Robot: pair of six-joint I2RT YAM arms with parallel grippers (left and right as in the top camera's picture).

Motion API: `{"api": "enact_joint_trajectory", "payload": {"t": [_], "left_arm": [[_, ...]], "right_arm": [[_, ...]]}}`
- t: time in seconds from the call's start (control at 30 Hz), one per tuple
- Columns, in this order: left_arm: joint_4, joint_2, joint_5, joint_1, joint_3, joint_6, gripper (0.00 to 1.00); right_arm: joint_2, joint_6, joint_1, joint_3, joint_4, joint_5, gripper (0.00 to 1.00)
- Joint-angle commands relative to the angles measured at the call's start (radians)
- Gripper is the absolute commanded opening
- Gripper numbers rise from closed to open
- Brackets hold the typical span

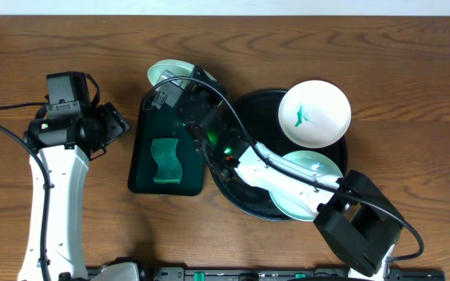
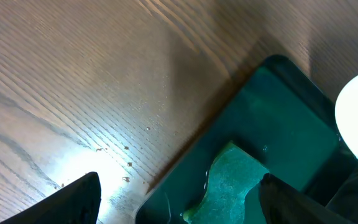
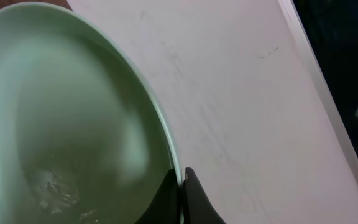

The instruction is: Clean dirty plates on tray and stack at the side

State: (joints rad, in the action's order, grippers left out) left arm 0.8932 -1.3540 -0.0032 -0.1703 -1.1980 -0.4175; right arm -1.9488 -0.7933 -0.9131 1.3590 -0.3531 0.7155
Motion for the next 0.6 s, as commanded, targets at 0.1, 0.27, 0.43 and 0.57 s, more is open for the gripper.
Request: {"api": "enact_joint_trajectory", "payload": {"t": [0.1, 0.27, 0.43, 0.57], "left_arm": [[0.003, 0.002, -0.009, -0.004, -0.017, 0.006, 0.82], [0.003, 0.002, -0.009, -0.004, -0.017, 0.006, 0.81], [0.003, 0.002, -0.009, -0.004, -0.017, 0.006, 0.82], [0.003, 0.002, -0.009, -0.004, -0.017, 0.006, 0.81]], "right_arm": [[-0.004, 0.036, -0.005, 0.021, -0.002, 0.021, 0.01], [-0.004, 0.111, -0.005, 0.021, 0.002, 0.021, 0.01], [-0.004, 0.15, -0.005, 0.021, 0.006, 0.021, 0.01], [-0.004, 0.177, -0.005, 0.021, 0.049, 0.022, 0.01]]}}
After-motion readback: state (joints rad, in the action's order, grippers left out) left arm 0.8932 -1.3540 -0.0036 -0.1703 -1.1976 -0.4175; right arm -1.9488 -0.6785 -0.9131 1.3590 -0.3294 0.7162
